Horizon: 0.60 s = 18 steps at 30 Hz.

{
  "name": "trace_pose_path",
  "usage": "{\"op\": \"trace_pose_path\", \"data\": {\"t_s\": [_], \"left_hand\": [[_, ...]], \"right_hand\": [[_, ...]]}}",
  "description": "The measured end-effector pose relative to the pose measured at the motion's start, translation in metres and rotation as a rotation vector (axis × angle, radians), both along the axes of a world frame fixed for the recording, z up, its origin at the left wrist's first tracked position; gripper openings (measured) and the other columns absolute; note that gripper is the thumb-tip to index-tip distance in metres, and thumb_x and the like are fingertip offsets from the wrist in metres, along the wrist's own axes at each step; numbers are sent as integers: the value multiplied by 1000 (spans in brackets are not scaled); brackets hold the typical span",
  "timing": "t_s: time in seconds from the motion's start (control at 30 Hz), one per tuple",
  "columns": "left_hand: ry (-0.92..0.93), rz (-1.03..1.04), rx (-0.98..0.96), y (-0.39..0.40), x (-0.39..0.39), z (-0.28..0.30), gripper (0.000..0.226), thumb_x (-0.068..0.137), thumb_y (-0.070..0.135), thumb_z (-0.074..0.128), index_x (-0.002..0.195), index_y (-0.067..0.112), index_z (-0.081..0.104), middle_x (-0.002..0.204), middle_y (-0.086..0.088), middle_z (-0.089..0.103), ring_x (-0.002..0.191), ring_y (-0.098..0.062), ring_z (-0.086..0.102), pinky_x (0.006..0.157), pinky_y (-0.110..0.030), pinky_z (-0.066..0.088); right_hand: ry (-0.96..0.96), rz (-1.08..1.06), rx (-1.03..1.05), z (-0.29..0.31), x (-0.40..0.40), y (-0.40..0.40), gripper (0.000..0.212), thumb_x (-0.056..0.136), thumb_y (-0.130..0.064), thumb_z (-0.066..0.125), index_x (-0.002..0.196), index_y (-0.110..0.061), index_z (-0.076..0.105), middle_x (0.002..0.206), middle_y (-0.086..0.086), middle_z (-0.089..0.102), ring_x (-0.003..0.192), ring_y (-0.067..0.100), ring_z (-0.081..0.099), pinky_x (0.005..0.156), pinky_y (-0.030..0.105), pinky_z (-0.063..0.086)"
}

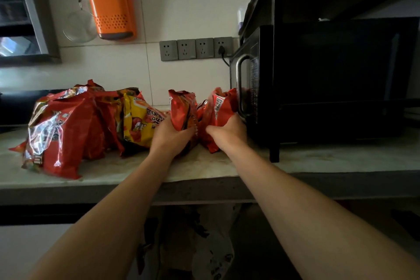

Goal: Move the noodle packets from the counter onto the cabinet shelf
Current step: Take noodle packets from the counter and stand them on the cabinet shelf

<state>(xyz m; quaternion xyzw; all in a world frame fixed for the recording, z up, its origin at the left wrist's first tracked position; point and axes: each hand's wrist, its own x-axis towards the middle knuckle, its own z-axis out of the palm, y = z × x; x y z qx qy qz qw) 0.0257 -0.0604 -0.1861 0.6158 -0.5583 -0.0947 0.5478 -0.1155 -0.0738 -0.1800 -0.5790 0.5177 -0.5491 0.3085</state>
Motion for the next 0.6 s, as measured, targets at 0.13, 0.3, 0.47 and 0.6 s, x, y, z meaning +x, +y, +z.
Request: {"op": "trace_pose_path", "data": {"t_s": [0.13,0.3,0.47,0.6], "left_hand": [[-33,3,-26,8,-5,-10,34,84,27,69,116,25,59,89,11,59,87,-13,58,74,-26,45],[-36,9,-40,40,-12,-6,32,86,31,68,116,22,60,90,9,61,95,-18,63,76,-26,46],[360,-98,-132,115,-52,-5,42,85,28,71,125,19,59,101,8,63,101,-17,62,84,-29,48],[470,-259,-173,189,-90,-22,33,81,31,75,111,35,62,103,14,70,98,-9,66,86,-31,52]], "right_hand": [[23,-43,-23,-10,-8,19,56,79,-26,75,128,-24,47,118,-1,59,91,15,55,69,27,43],[-31,-42,-61,-16,-32,71,57,83,-29,72,133,-26,43,126,0,56,111,23,60,79,32,50],[-79,66,-159,-20,-98,139,58,84,-27,72,133,-31,41,120,-10,56,111,12,58,88,30,51],[-101,84,-187,-30,-166,200,57,83,-24,73,132,-30,45,117,-12,60,103,7,59,80,22,44]]}}
